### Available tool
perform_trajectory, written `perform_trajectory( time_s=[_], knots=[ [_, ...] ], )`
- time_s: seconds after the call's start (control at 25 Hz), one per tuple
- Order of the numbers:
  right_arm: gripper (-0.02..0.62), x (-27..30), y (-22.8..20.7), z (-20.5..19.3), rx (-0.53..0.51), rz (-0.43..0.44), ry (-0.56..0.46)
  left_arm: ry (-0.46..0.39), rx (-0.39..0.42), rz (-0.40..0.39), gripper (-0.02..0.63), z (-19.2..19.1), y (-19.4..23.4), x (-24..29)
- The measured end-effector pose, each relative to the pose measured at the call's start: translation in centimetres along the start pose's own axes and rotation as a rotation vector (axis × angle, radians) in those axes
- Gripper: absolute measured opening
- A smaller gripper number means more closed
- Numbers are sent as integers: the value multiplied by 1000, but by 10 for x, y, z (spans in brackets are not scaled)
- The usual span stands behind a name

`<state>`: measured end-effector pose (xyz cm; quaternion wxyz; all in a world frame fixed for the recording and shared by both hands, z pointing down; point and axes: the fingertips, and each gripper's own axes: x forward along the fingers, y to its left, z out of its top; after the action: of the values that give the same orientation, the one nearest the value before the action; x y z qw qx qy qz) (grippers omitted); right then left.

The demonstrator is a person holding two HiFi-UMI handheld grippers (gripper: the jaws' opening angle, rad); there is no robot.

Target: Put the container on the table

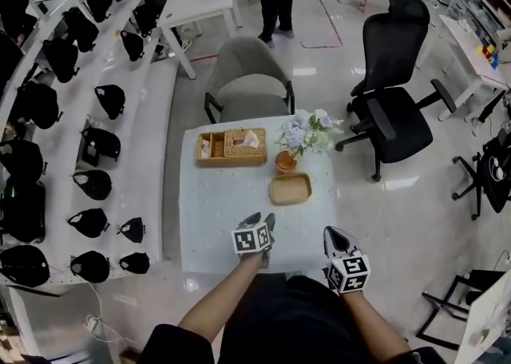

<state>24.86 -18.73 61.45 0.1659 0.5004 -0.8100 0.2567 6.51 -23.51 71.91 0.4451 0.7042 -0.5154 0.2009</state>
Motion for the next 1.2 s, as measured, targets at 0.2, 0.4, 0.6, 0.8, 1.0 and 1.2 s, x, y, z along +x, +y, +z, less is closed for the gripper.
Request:
perform_trajectory(
  time_s=[0.2, 0.4, 0.6, 0.8, 1.0, 1.2],
  knots=[
    [-2, -17, 3, -1, -3, 18, -39, -116, 6, -44, 173, -16, -25, -61],
    [-2, -26, 11, -16, 6, 45, -28, -242, 103, -42, 173, -20, -50, -118],
    [-2, -40, 40, -2, -67, 58, -63, -347, 160, -60, 173, -10, -61, -165],
    [-2, -52, 79, 34, -115, 70, -124, -382, 196, -80, 172, 3, -46, -194],
    [-2, -48, 123, 57, -143, 35, -153, -453, 260, -110, 172, 28, -12, -244],
    [-2, -34, 198, 83, -82, 46, -193, -491, 344, -130, 83, 50, 40, -307]
  ],
)
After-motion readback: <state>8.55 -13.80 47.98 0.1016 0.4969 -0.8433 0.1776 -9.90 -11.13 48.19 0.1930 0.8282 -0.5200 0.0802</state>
